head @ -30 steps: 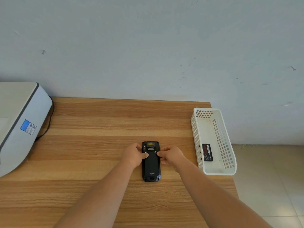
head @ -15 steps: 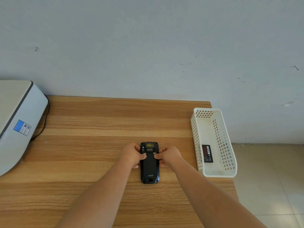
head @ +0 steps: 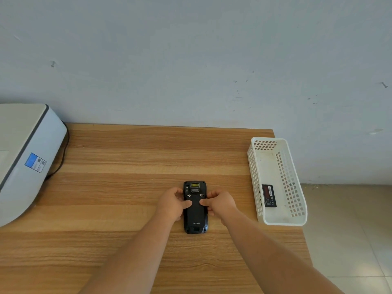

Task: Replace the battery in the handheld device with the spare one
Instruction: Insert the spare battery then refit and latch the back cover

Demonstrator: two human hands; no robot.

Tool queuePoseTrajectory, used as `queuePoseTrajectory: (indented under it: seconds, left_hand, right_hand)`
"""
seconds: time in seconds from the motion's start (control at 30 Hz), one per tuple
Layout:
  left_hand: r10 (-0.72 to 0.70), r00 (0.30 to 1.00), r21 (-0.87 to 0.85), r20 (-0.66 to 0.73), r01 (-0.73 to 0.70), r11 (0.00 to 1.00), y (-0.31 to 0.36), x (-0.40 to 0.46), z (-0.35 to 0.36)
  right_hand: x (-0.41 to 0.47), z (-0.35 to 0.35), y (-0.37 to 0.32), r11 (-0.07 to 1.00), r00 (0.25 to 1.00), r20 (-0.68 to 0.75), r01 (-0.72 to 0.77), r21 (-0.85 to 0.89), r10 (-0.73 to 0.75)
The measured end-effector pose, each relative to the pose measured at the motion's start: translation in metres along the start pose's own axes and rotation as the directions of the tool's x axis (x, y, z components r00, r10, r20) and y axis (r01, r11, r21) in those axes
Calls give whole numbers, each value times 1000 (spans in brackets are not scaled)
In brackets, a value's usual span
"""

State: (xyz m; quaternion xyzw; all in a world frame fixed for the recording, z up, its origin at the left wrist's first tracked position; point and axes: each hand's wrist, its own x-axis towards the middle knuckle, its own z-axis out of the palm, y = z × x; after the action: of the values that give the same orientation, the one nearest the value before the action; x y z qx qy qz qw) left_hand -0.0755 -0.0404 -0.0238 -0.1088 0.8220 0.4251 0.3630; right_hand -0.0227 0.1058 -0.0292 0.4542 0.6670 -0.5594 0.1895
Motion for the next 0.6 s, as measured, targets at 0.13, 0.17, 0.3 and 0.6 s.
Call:
queuePoseTrajectory:
  seconds: [0.13, 0.17, 0.3, 0.6]
  left_hand:
    - [35, 998, 66, -44, -32, 997, 0, -1, 2]
    - [40, 998, 82, -43, -36, 996, 1, -2, 2]
    - [20, 1000, 62, 11, -20, 998, 0, -9, -3]
    - [60, 997, 139, 52, -67, 988, -9, -16, 0]
  right_hand:
    - [2, 4, -2, 998, 999, -52, 1, -57, -4]
    - [1, 5, -2, 997, 998, -55, 6, -72, -9]
    - [-5, 2, 3, 999, 1000, -24, 8, -34, -9]
    - [-13, 4, 17, 995, 1000, -14, 17, -94, -19]
